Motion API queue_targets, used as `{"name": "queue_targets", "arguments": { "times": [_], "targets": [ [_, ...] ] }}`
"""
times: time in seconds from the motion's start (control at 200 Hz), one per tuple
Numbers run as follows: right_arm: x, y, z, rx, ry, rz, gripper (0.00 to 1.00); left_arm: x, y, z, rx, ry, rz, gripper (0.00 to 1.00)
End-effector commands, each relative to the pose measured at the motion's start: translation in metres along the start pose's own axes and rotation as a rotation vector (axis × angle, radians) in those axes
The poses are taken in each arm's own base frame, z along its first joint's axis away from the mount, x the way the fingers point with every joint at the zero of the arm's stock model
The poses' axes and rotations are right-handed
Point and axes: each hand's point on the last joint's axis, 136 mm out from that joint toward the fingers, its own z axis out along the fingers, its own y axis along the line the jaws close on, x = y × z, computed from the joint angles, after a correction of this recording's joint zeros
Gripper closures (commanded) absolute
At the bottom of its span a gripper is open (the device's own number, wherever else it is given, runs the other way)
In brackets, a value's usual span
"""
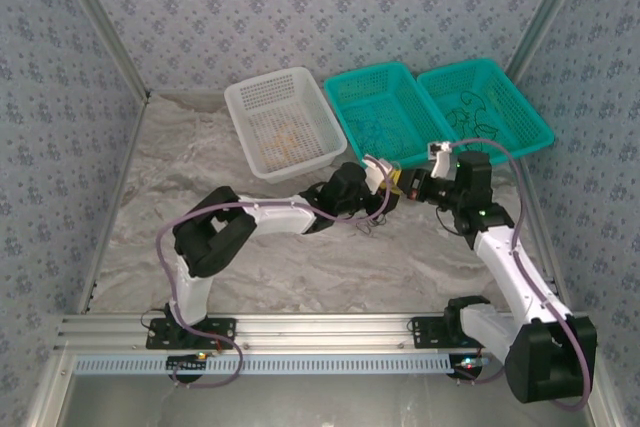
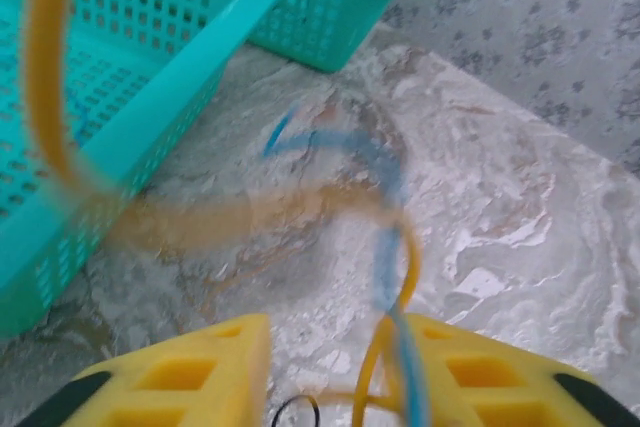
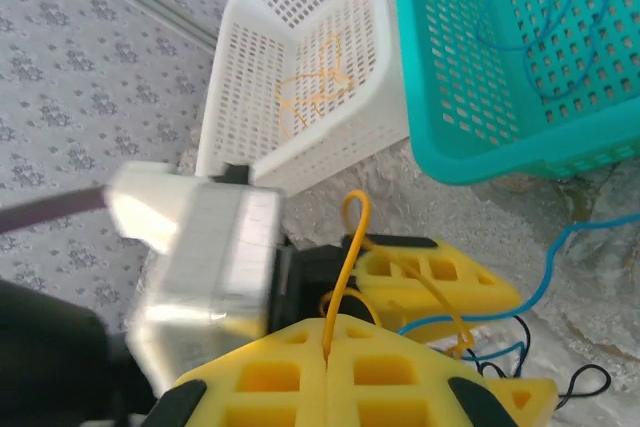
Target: Untangle the cables
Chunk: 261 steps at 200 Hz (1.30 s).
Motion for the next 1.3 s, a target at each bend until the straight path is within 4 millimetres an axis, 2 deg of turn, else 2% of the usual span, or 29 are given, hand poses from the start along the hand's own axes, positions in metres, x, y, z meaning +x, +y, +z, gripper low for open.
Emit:
{"name": "queue_targets", "arguments": {
  "times": [0.0,0.17,0.33,0.52,0.64,0.705,0.844,0.929,1.029,1.299],
  "targets": [
    [-0.029,0.032,-0.017,-0.093,-0.08,-0.029,1.0,0.026,0.011,0.005,-0.028,0.08,-0.018,0.67],
    [-0.057,0.052,-0.036,-0.114,-0.167,-0.078,1.0,0.053,0.028,0.002,-0.063,0.142,-0.067,0.71],
    [-0.078,0.062,-0.051,-0.104,-0.25,-0.121,1.0,0.062,0.04,-0.002,-0.076,0.162,-0.11,0.79],
    [-0.092,0.049,-0.061,-0.018,-0.319,-0.117,1.0,0.067,0.046,-0.004,-0.091,0.173,-0.13,0.96],
    [-0.093,0.045,-0.063,-0.003,-0.317,-0.116,1.0,0.066,0.052,-0.009,-0.118,0.167,-0.152,0.97],
    [-0.09,0.045,-0.061,-0.007,-0.298,-0.131,1.0,0.061,0.054,-0.015,-0.119,0.16,-0.183,0.9],
    [-0.078,0.035,-0.055,0.023,-0.246,-0.151,1.0,0.038,0.054,-0.032,-0.109,0.114,-0.249,0.59],
    [-0.071,0.03,-0.048,0.022,-0.214,-0.149,1.0,0.024,0.048,-0.043,-0.083,0.083,-0.268,0.45],
    [-0.063,0.026,-0.037,0.013,-0.175,-0.139,1.0,0.008,0.047,-0.057,-0.079,0.045,-0.289,0.35],
    [-0.056,0.03,-0.009,-0.005,-0.123,-0.163,1.0,-0.028,0.065,-0.095,-0.081,-0.096,-0.403,0.18]
  ]
}}
